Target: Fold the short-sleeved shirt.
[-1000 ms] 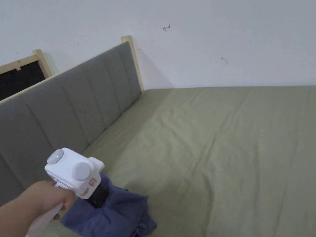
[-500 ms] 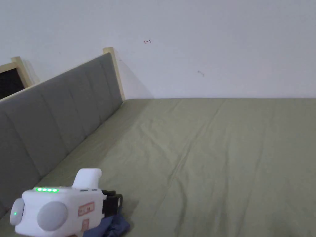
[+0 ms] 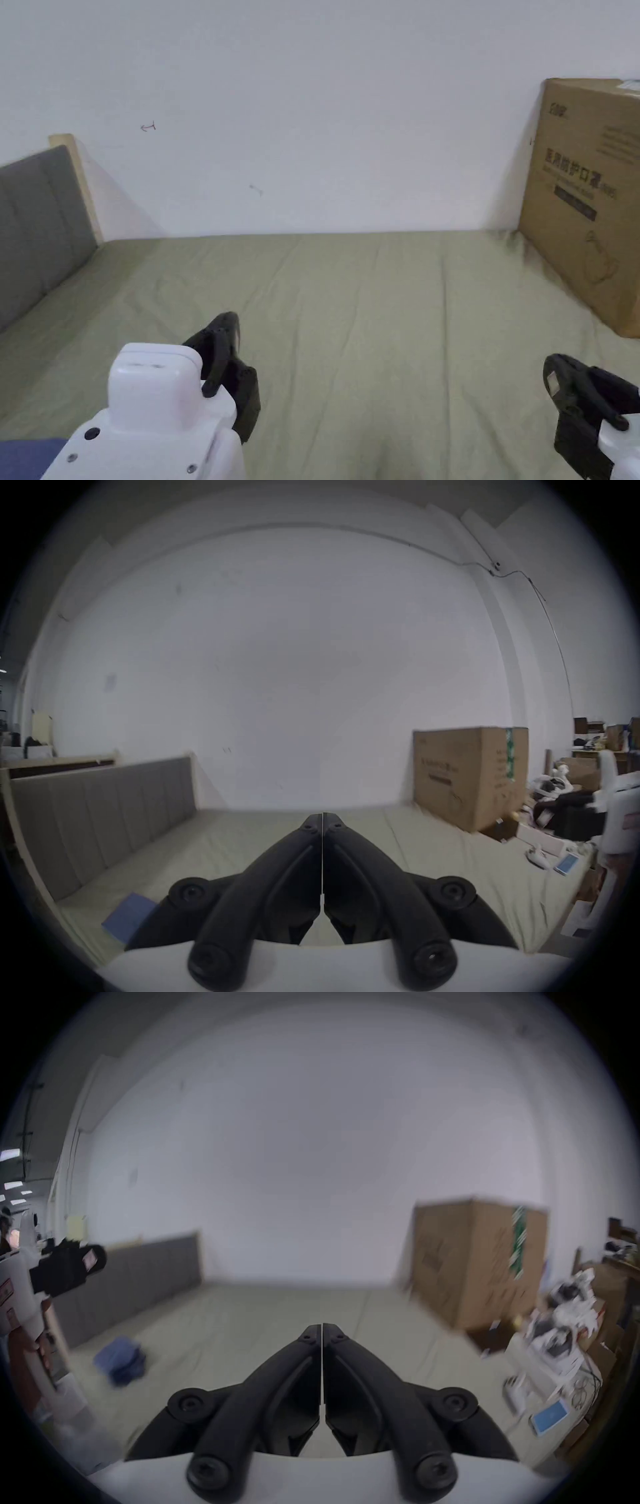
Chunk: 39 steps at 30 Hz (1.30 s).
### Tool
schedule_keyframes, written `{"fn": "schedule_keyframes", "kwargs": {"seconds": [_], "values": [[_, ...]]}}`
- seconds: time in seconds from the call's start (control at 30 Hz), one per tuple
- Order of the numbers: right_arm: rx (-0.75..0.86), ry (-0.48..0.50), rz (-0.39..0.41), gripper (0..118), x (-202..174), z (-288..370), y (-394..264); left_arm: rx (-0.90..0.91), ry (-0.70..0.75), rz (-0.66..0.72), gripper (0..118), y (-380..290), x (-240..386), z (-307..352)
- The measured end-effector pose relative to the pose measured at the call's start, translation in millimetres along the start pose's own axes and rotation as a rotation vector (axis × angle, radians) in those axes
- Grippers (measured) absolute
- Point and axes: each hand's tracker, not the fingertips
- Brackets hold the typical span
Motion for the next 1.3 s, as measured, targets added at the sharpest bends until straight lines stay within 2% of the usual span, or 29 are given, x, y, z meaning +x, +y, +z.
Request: {"fn": "schedule_keyframes", "kwargs": {"seconds": [0.03, 0.1, 0.17, 0.3, 0.33, 0.37, 0.4, 0.43, 0.47, 0.5, 0.7, 0.97, 1.13, 1.3], "values": [[0.088, -0.036, 0.01, 0, 1, 7, -4, 0.029, 0.005, 0.011, 0, -4, 3, 4], [0.152, -0.084, 0.037, 0, 3, 12, -11, 0.054, 0.017, 0.018, 0, -13, 7, 9], [0.123, -0.098, 0.048, 0, 3, 10, -14, 0.047, 0.061, -0.018, 0, -20, 13, 11], [0.103, -0.111, 0.052, 1, 8, 11, -16, 0.0, 0.048, -0.014, 0, -24, 16, 12], [0.099, -0.109, 0.057, 7, 9, 12, -15, -0.003, 0.045, -0.01, 1, -24, 16, 13], [0.094, -0.106, 0.061, 30, 10, 11, -15, -0.002, 0.041, -0.006, 10, -25, 16, 16], [0.081, -0.107, 0.069, 56, 10, 10, -15, 0.003, 0.042, -0.006, 32, -23, 16, 16], [0.071, -0.116, 0.074, 84, 9, 8, -14, 0.008, 0.04, -0.003, 63, -23, 16, 16], [0.071, -0.12, 0.074, 111, 9, 7, -14, 0.003, 0.035, 0.001, 104, -22, 15, 15], [0.075, -0.123, 0.076, 118, 9, 8, -15, -0.002, 0.037, 0.005, 118, -21, 15, 15], [0.08, -0.12, 0.077, 118, 3, 8, -16, 0.002, 0.059, -0.016, 118, -19, 13, 14], [0.061, -0.098, 0.104, 118, -5, 2, -14, -0.011, -0.028, 0.036, 118, -18, -1, 5], [0.05, -0.085, 0.116, 118, -11, -3, -14, -0.06, -0.008, -0.014, 118, -18, -1, -7], [0.042, -0.076, 0.112, 118, -15, -7, -14, -0.116, 0.01, 0.074, 118, -17, -8, -14]]}}
